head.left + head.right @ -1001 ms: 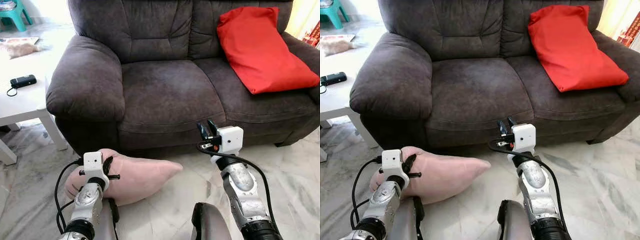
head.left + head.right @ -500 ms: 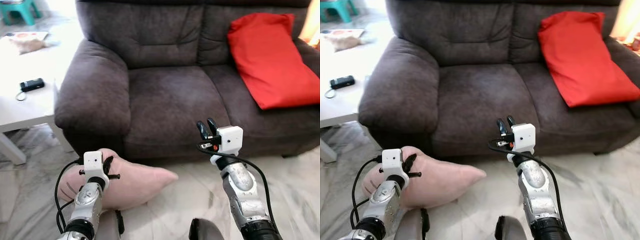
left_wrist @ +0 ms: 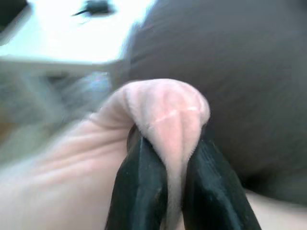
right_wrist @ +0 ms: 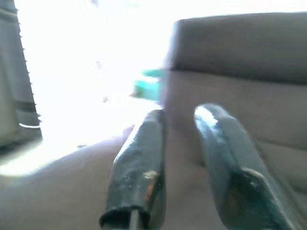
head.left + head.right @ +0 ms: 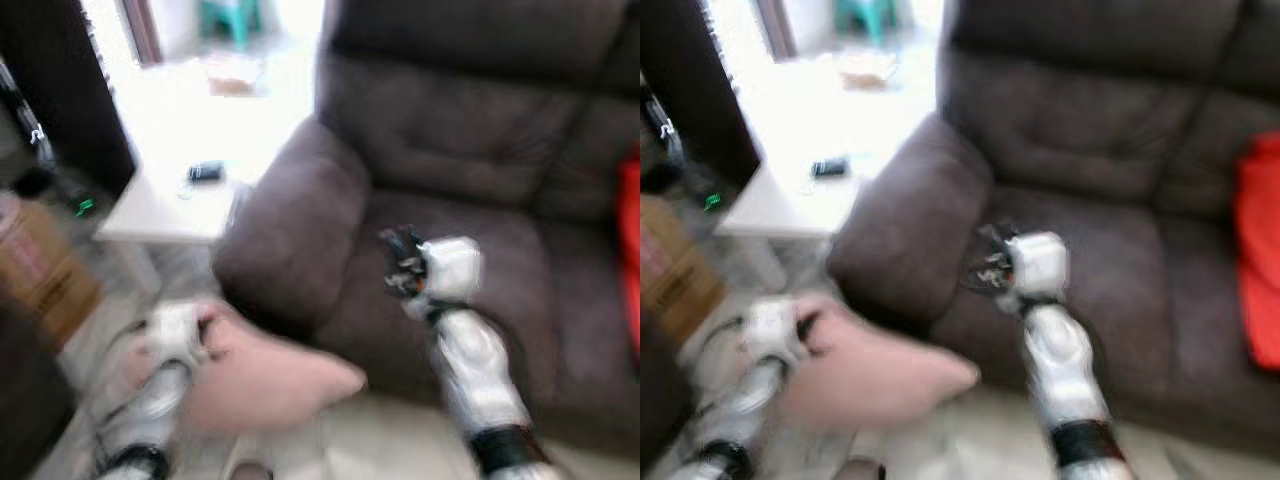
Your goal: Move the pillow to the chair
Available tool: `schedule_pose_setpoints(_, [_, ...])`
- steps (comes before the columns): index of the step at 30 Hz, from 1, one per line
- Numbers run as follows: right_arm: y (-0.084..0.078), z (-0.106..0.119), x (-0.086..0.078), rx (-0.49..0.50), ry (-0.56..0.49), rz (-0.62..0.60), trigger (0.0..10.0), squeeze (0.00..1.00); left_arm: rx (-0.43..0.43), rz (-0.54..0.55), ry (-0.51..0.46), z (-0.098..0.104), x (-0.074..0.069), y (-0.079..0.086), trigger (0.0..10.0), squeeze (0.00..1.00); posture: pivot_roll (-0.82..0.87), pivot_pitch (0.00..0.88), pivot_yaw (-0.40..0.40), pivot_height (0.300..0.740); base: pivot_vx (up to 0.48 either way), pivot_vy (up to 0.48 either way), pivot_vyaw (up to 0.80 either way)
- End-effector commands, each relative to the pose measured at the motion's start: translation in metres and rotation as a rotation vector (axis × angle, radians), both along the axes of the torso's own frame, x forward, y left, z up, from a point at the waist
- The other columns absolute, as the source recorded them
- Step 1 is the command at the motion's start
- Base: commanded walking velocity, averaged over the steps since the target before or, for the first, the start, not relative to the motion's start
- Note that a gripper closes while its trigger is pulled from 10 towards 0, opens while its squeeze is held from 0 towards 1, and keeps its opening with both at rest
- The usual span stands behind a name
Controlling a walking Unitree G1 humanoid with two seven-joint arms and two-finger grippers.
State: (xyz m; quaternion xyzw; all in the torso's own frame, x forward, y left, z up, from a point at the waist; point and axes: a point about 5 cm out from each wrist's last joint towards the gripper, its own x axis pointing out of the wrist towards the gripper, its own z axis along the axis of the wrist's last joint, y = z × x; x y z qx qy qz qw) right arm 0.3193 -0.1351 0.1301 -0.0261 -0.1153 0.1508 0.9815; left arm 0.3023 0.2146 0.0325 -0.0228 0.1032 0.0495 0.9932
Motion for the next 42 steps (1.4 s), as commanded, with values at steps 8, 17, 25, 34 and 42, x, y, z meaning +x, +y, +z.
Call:
schedule_pose_setpoints(8, [-0.014,-0.017,-0.002,0.008,0.078,-0.057,10.0,0.00,-0.002,-0.087,-0.113,0.023,0.018,-0.021,10.0,0.00,-0.01,0.000,-0.044,0.740,0.000,0.000,0.00])
schedule_pose_setpoints(17, [-0.013,-0.017,-0.001,0.018,0.074,-0.057,10.0,0.00,-0.010,-0.134,-0.148,0.030,0.018,-0.025,10.0,0.00,0.00,0.000,-0.038,0.740,0.000,0.000,0.00])
schedule_pose_setpoints(25, [-0.013,-0.015,0.000,0.015,0.052,-0.057,10.0,0.00,-0.011,-0.179,-0.199,0.043,0.019,-0.030,10.0,0.00,0.00,0.000,-0.037,0.740,0.000,0.000,0.00])
schedule_pose_setpoints(34, [-0.011,-0.015,0.001,0.020,0.051,-0.050,10.0,0.00,-0.006,-0.234,-0.238,0.054,0.013,-0.041,10.0,0.00,0.01,0.000,-0.036,0.740,0.000,0.000,0.00])
schedule_pose_setpoints(42, [-0.014,-0.019,0.000,0.013,0.069,-0.060,10.0,0.00,0.012,-0.220,-0.264,0.061,0.008,-0.040,10.0,0.00,0.02,0.000,-0.039,0.740,0.000,0.000,0.00])
